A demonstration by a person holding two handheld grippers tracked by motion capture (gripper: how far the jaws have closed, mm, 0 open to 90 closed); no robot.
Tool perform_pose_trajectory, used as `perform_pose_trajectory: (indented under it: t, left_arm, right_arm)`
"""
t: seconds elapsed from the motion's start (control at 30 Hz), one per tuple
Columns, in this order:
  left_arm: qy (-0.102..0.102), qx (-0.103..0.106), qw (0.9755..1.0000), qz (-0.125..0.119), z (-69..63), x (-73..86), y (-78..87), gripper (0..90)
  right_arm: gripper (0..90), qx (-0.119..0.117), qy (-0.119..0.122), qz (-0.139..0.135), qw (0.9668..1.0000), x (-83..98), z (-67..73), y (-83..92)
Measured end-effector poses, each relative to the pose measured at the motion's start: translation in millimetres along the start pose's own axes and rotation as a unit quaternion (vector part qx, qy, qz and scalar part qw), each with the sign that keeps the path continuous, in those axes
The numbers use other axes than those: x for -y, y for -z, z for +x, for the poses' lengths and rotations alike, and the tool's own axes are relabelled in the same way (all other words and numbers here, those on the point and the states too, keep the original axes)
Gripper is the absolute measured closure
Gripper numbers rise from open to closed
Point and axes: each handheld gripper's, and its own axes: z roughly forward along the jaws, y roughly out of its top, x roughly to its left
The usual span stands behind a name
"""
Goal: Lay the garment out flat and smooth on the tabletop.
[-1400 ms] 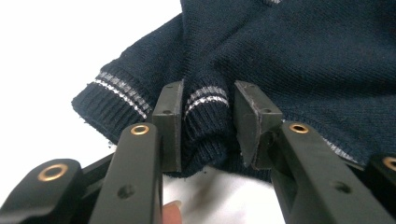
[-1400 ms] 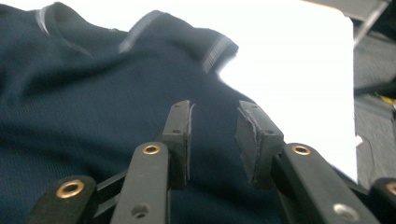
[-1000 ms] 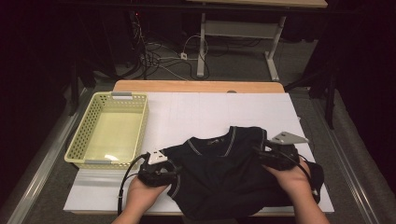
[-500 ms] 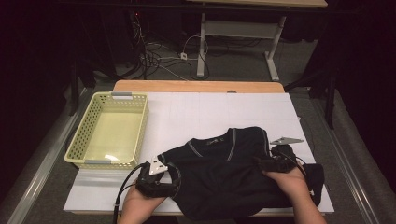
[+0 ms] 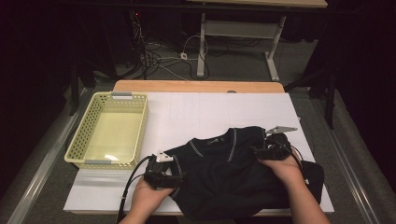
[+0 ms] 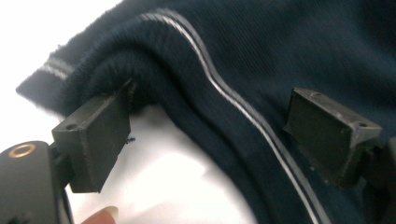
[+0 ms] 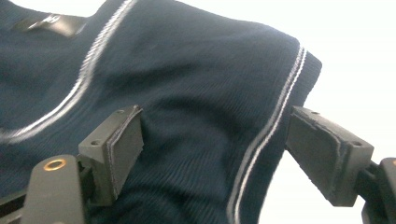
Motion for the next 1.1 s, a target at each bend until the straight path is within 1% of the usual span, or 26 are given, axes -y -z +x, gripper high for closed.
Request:
perform_pose_trajectory:
  t: [0.03, 0.1, 0.13, 0.17, 0.2, 0.23, 0.27, 0.3, 0.33, 0.37, 0.43, 0.5, 0.53, 0.57, 0.63, 0.7, 0.77, 0.8, 0.83, 0.87, 0.9, 0.97, 1.0, 1.07, 1.1]
  left_arm:
    - [0.0, -0.002, 1.0, 0.006, -0.3, -5.9, -3.2, 13.8]
    - [-0.017, -0.016, 0.9994, 0.024, -4.4, -16.0, -9.9, 14.2]
    - [-0.027, -0.023, 0.999, 0.026, -7.9, -18.7, -13.6, 15.8]
    - [-0.043, -0.017, 0.9987, 0.024, -10.1, -19.8, -14.8, 21.9]
    - [-0.044, -0.003, 0.9989, 0.014, -11.1, -19.9, -15.1, 32.8]
    - [-0.047, 0.008, 0.9988, 0.007, -12.1, -19.5, -15.6, 43.2]
    - [-0.058, 0.012, 0.9982, 0.003, -13.4, -18.9, -16.3, 51.6]
    - [-0.064, 0.02, 0.9978, 0.001, -13.6, -18.8, -16.5, 59.2]
    - [-0.066, 0.031, 0.9974, 0.003, -12.8, -19.4, -16.2, 65.9]
    - [-0.074, 0.034, 0.9966, 0.008, -12.9, -20.6, -15.5, 71.5]
    - [-0.107, 0.01, 0.9941, 0.013, -16.0, -23.0, -10.6, 78.9]
    - [-0.118, 0.003, 0.993, -0.003, -16.7, -26.4, -0.8, 80.6]
    - [-0.12, -0.003, 0.9926, -0.014, -16.9, -29.2, 5.2, 80.8]
    - [-0.121, -0.005, 0.9922, -0.027, -17.0, -32.9, 11.7, 81.0]
    - [-0.131, -0.016, 0.99, -0.049, -18.5, -42.2, 24.3, 81.4]
    - [-0.143, -0.026, 0.987, -0.067, -20.6, -53.7, 35.2, 81.5]
    - [-0.153, -0.035, 0.9841, -0.084, -20.3, -67.6, 43.5, 81.5]
    - [-0.153, -0.035, 0.9836, -0.089, -19.0, -75.5, 46.0, 81.5]
    - [-0.153, -0.04, 0.9828, -0.094, -17.2, -85.7, 47.2, 81.5]
    - [-0.153, -0.043, 0.9826, -0.096, -14.8, -93.9, 46.4, 81.5]
    - [-0.152, -0.043, 0.9829, -0.095, -12.4, -99.8, 44.5, 81.5]
    - [-0.145, -0.045, 0.9848, -0.084, -4.2, -113.1, 33.4, 81.3]
    - [-0.135, -0.044, 0.9869, -0.077, 1.4, -118.2, 25.4, 81.4]
    - [-0.116, -0.039, 0.9906, -0.062, 13.2, -125.5, 7.6, 81.4]
    - [-0.11, -0.038, 0.9915, -0.058, 18.6, -128.5, -1.0, 81.4]
  right_arm:
    - [20.1, -0.006, -0.009, 0.004, 0.9999, -1.3, -2.9, -6.0]
    - [20.1, -0.035, -0.023, 0.023, 0.9988, -0.2, -5.1, -18.3]
    - [22.0, -0.029, -0.013, 0.013, 0.9994, 1.6, -1.7, -20.8]
    - [25.5, -0.023, 0.003, 0.009, 0.9997, 2.6, 2.8, -21.4]
    - [29.4, -0.018, 0.02, 0.006, 0.9996, 3.8, 8.2, -21.5]
    - [38.5, -0.018, 0.033, 0.001, 0.9993, 4.9, 12.2, -20.6]
    - [47.7, -0.03, 0.039, -0.003, 0.9988, 6.0, 13.5, -18.7]
    - [57.4, -0.039, 0.045, -0.008, 0.9982, 7.2, 14.2, -17.5]
    - [62.6, -0.05, 0.049, -0.012, 0.9975, 8.1, 14.5, -16.5]
    - [65.4, -0.057, 0.05, -0.013, 0.997, 8.9, 14.6, -15.6]
    - [72.6, -0.064, 0.05, -0.021, 0.9965, 10.5, 13.4, -12.8]
    - [79.1, -0.068, 0.042, -0.038, 0.9961, 12.8, 11.4, -5.7]
    - [81.2, -0.068, 0.037, -0.054, 0.9956, 13.7, 9.7, -0.3]
    - [81.7, -0.068, 0.032, -0.069, 0.9948, 13.8, 7.9, 6.1]
    - [82.3, -0.064, 0.03, -0.093, 0.9931, 12.1, 5.4, 22.5]
    - [82.8, -0.052, 0.039, -0.118, 0.9909, 8.6, 4.1, 41.8]
    - [83.1, -0.044, 0.039, -0.145, 0.9878, 1.3, -0.2, 60.3]
    - [83.1, -0.038, 0.04, -0.158, 0.9859, -3.9, -3.3, 68.6]
    - [83.1, -0.034, 0.039, -0.169, 0.9842, -10.3, -6.6, 75.6]
    - [83.1, -0.028, 0.039, -0.179, 0.9827, -18.9, -11.2, 81.9]
    - [83.1, -0.024, 0.039, -0.183, 0.9821, -26.1, -15.0, 84.2]
    - [83.1, -0.016, 0.039, -0.183, 0.9822, -37.7, -22.0, 81.5]
    - [83.1, -0.012, 0.038, -0.178, 0.9832, -43.2, -26.1, 76.1]
    - [83.1, -0.004, 0.033, -0.158, 0.9868, -51.4, -32.9, 58.5]
    - [83.2, 0.0, 0.035, -0.146, 0.9887, -54.8, -35.7, 47.5]
